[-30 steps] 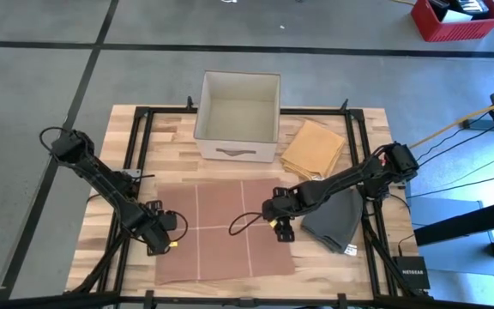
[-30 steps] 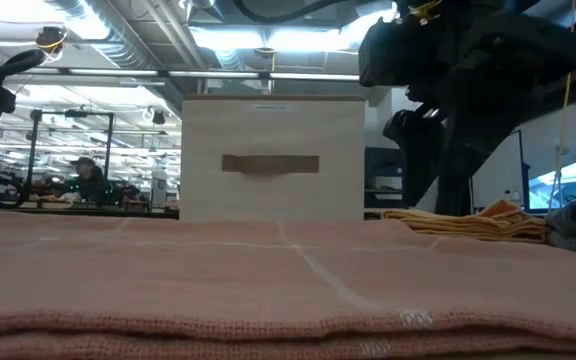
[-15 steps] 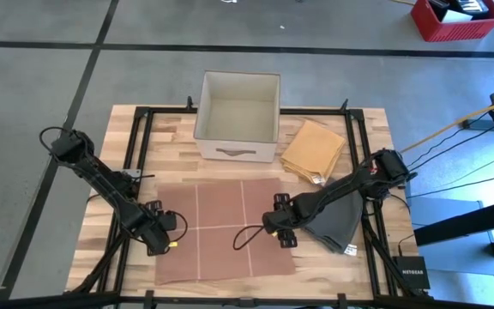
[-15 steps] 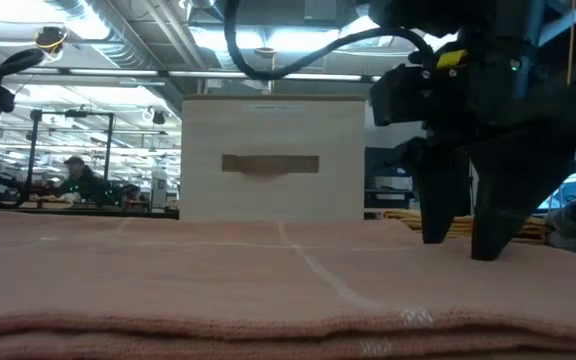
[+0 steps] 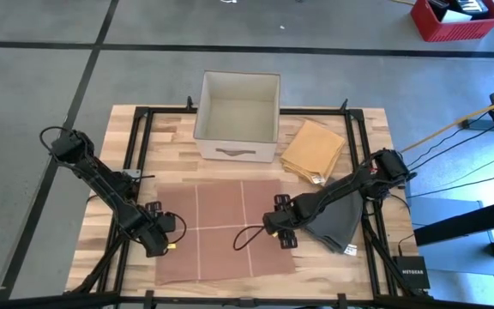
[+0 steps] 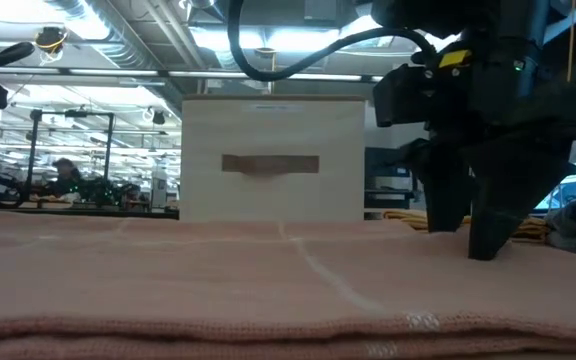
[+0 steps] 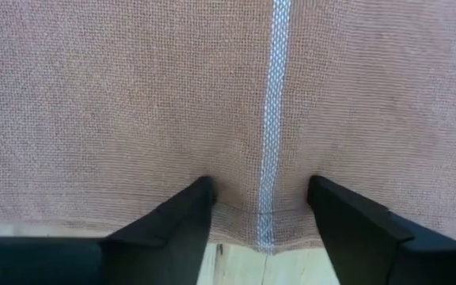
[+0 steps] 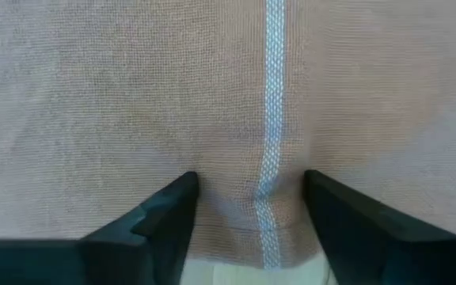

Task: Fold towel
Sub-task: Fold the brown towel

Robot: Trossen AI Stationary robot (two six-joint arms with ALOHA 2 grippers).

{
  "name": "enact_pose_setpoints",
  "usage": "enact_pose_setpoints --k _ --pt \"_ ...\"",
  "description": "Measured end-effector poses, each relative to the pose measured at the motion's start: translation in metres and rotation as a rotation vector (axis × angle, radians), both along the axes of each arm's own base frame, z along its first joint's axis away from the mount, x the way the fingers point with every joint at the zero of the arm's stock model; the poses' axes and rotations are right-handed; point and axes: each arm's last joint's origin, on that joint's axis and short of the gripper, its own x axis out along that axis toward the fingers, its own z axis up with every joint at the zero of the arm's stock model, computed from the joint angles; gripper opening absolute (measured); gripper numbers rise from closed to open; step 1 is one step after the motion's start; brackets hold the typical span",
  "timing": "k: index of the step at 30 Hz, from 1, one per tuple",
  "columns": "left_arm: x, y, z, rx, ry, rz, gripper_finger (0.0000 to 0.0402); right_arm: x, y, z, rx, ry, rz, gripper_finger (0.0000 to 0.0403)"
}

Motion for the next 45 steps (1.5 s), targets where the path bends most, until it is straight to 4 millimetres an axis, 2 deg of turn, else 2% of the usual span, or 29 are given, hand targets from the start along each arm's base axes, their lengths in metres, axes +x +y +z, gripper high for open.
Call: enact_pose_setpoints --k 7,16,19,25,29,33,36,39,45 --pt "0.0 0.0 0.0 -0.004 0.007 -0.01 0.0122 -0.006 -0.002 -0.006 -0.007 0.005 -0.052 0.0149" --pt "-0.002 0.002 -0.001 0.034 -0.004 0.004 0.0017 -0.006 -0.002 -0.006 -0.011 0.006 -0.043 0.0068" --pt "-0.002 0.004 -0.001 0.067 -0.02 -0.015 0.0007 -0.006 -0.003 -0.006 -0.014 0.004 -0.066 0.0019" --pt "-0.007 0.011 0.006 0.203 0.053 0.007 0.0004 -0.012 0.011 -0.001 -0.172 -0.017 -0.035 0.0012" --pt "-0.004 0.005 0.024 0.244 0.045 0.019 0.0005 -0.018 0.022 0.016 -0.271 -0.034 -0.025 0.0012" --pt "0.001 -0.004 0.047 0.254 0.037 0.017 0.0004 -0.023 0.036 0.05 -0.303 -0.092 -0.019 0.0009" --pt "0.006 -0.012 0.07 0.286 -0.027 0.005 0.0004 -0.028 0.041 0.069 -0.366 -0.111 -0.035 0.0009" --pt "0.01 -0.018 0.094 0.337 -0.124 -0.017 0.0003 -0.031 0.044 0.096 -0.422 -0.17 -0.06 0.001" --pt "0.008 -0.014 0.136 0.436 -0.162 0.056 0.0006 -0.036 0.045 0.134 -0.503 -0.207 -0.12 0.0009"
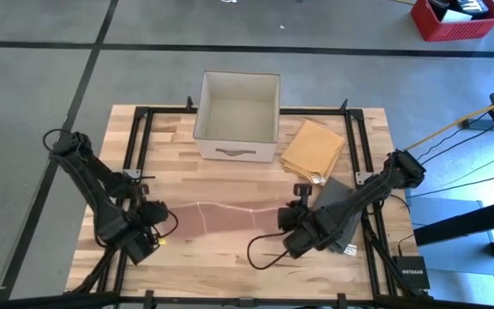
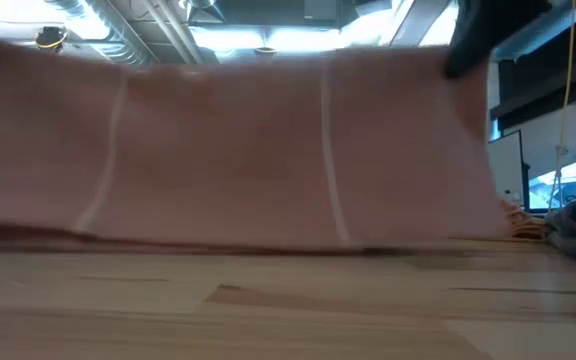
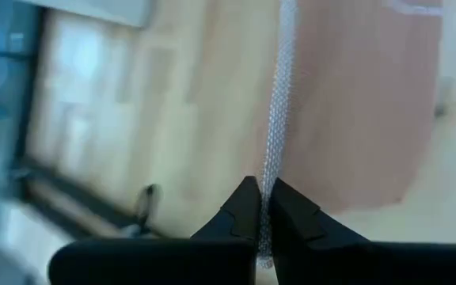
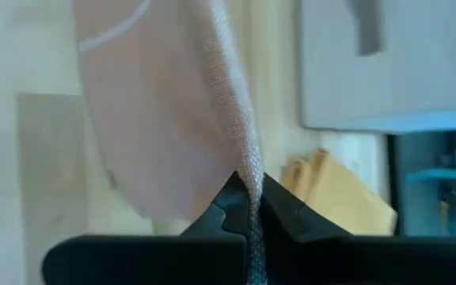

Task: Fold towel
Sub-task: Fold the brown towel

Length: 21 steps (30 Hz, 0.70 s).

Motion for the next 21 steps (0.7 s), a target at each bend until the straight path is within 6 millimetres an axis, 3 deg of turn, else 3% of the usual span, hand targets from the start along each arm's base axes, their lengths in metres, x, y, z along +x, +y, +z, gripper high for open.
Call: enact_pose_setpoints --k 6,13,17,21 --pt "-0.003 0.005 0.015 0.025 -0.085 0.014 0.0005 -0.005 -0.007 0.017 -0.109 -0.064 -0.1 0.001" --pt "-0.004 0.002 0.015 -0.008 -0.113 0.042 0.0003 -0.007 -0.008 0.018 -0.115 -0.093 -0.155 0.0009" --pt "-0.004 -0.011 0.019 -0.135 -0.141 0.039 0.0005 -0.013 0.006 0.022 0.01 -0.046 -0.143 0.0009" --pt "-0.004 -0.039 0.034 -0.368 -0.236 -0.025 0.0003 -0.022 0.032 0.039 0.195 -0.016 -0.077 0.0009"
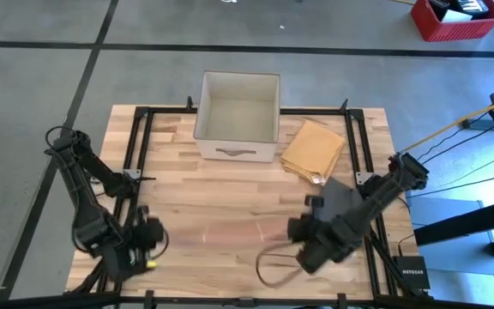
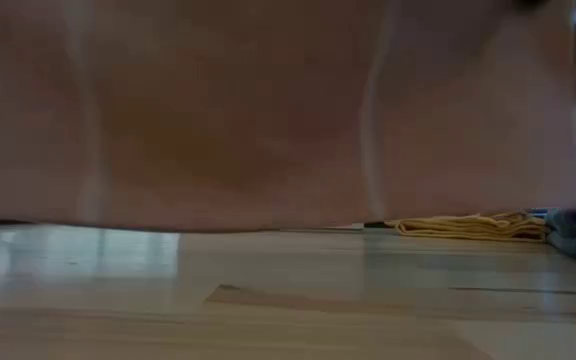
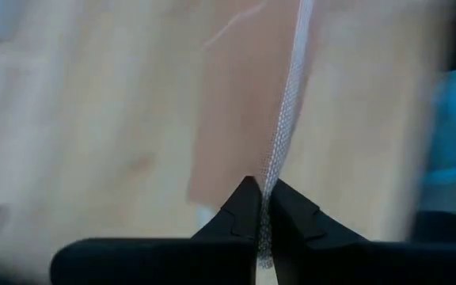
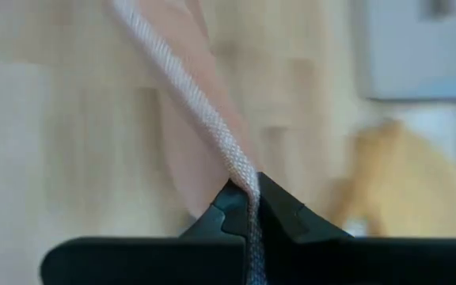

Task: Fold towel
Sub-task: Fold the brown towel

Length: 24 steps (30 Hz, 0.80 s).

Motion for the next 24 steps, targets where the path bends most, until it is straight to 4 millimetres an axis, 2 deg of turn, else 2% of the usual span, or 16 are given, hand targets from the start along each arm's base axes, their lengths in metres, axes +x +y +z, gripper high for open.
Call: enact_pose_setpoints --k 3,5,7,10,13,19,21,24 --pt "-0.001 -0.023 0.01 -0.167 -0.109 -0.087 0.0004 -0.007 0.024 0.016 0.162 -0.039 0.057 0.0009" --pt "-0.007 -0.033 0.009 -0.22 -0.137 -0.12 0.0003 -0.011 0.037 0.018 0.257 -0.053 0.086 0.0009" --pt "-0.014 -0.033 -0.005 -0.204 -0.122 -0.094 0.0003 -0.016 0.044 0.01 0.281 -0.046 0.091 0.0009" --pt "-0.024 -0.026 -0.037 -0.14 -0.086 -0.009 0.0003 -0.016 0.044 -0.017 0.272 -0.022 0.059 0.0009" --pt "-0.028 -0.013 -0.067 -0.076 -0.054 0.071 0.0003 -0.013 0.033 -0.05 0.232 0.01 0.031 0.0009" --pt "-0.032 0.017 -0.114 0.059 0.023 0.154 0.0009 -0.005 -0.012 -0.108 0.118 0.06 -0.067 0.0009" --pt "-0.034 0.023 -0.123 0.086 0.048 0.155 0.001 -0.004 -0.022 -0.119 0.103 0.068 -0.073 0.0009" --pt "-0.035 0.029 -0.13 0.121 0.072 0.145 0.001 0.0 -0.031 -0.125 0.103 0.068 -0.082 0.0012"
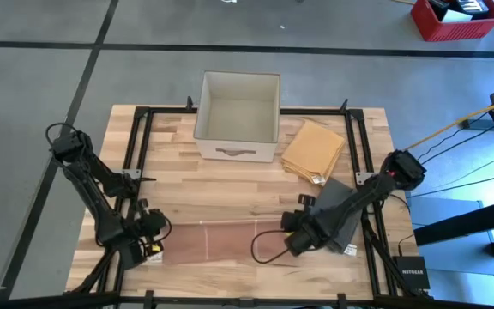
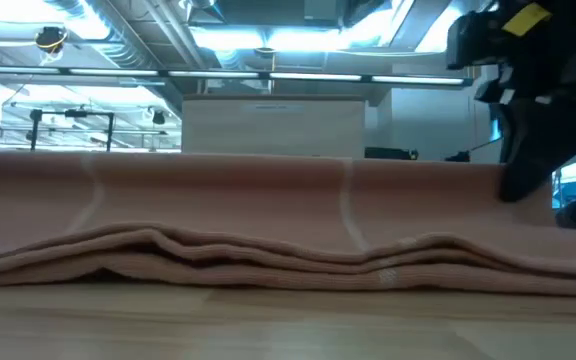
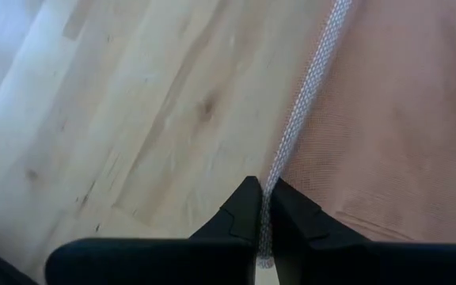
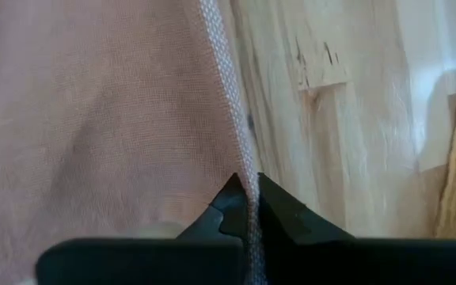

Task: Fold towel
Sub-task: Fold the brown towel

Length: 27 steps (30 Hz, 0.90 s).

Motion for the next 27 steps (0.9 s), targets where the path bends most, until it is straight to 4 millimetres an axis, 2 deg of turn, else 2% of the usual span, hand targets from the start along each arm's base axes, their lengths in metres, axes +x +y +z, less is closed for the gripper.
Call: enact_pose_setpoints --k 7,13,17,22,25,27 --pt "0.001 0.005 -0.003 -0.004 0.064 0.02 0.0018 0.004 -0.009 -0.001 0.009 0.02 -0.02 0.0076" --pt "0.009 0.007 0.0 -0.013 0.075 0.049 0.0085 0.006 -0.013 0.0 0.011 0.046 -0.028 0.0141" --pt "0.019 0.004 0.016 -0.092 0.112 0.013 0.0136 0.005 -0.012 0.017 0.029 0.095 -0.023 0.0176" --pt "0.028 -0.004 0.048 -0.222 0.068 -0.015 0.0166 0.004 -0.001 0.042 0.071 -0.056 0.048 0.02" --pt "0.029 -0.009 0.06 -0.237 0.001 -0.037 0.0166 0.004 0.003 0.043 0.052 -0.139 0.081 0.0211" --pt "0.033 -0.009 0.065 -0.156 -0.124 -0.067 0.0163 0.006 0.005 0.037 0.051 -0.189 0.096 0.0217"
